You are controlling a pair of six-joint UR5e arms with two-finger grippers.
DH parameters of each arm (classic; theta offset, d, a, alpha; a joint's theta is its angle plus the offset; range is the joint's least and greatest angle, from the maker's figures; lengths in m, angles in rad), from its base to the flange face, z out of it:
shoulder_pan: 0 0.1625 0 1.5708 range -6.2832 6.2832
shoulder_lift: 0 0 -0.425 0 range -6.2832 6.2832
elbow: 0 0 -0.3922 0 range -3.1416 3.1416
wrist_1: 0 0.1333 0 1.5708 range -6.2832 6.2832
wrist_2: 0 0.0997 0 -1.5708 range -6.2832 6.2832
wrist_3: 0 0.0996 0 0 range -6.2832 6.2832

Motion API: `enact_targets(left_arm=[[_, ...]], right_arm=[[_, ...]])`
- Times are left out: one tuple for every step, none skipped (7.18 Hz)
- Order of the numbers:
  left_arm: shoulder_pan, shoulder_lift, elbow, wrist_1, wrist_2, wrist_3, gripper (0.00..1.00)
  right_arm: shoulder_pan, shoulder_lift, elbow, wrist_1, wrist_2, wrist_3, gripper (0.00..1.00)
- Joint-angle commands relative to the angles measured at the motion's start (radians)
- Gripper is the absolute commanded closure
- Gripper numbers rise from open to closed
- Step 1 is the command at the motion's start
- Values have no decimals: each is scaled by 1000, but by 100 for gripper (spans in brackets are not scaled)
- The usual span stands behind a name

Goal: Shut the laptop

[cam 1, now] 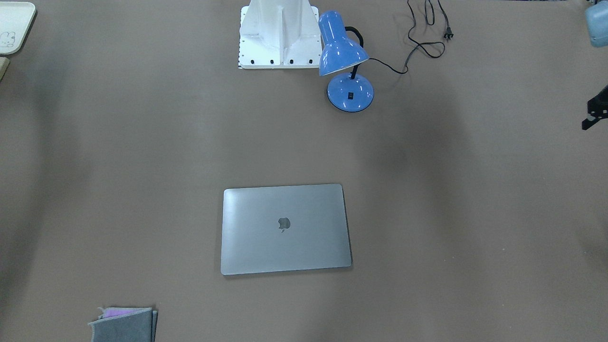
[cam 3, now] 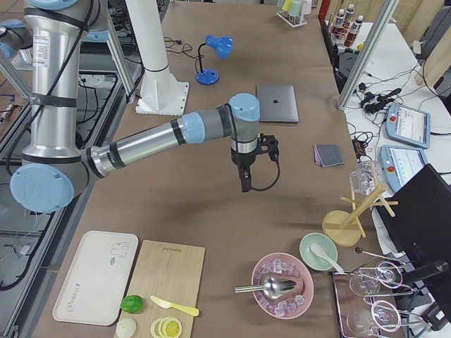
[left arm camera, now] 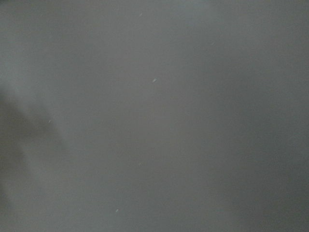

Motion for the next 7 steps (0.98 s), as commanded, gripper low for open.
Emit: enact_targets(left_arm=[[-120, 106, 40, -18, 40, 107, 1], [-131, 109, 51, 37, 40, 106, 1], [-136, 120, 59, 45, 40, 109, 1], [-137, 121, 59, 41, 39, 106, 1], [-137, 123, 51, 39, 31, 106, 1], [-139, 126, 31, 39, 35, 108, 1], [-139, 126, 25, 38, 34, 109, 1]], right_arm=[[146, -119, -66, -2, -21, -280, 0], [166, -121, -72, -2, -32, -287, 0], [167, -121, -75, 7, -30, -290, 0], [167, -110, -71, 9, -15, -289, 0], [165, -119, -75, -3, -12, -287, 0], [165, -117, -74, -2, 0, -287, 0], [167, -116, -77, 1, 2, -287, 0]])
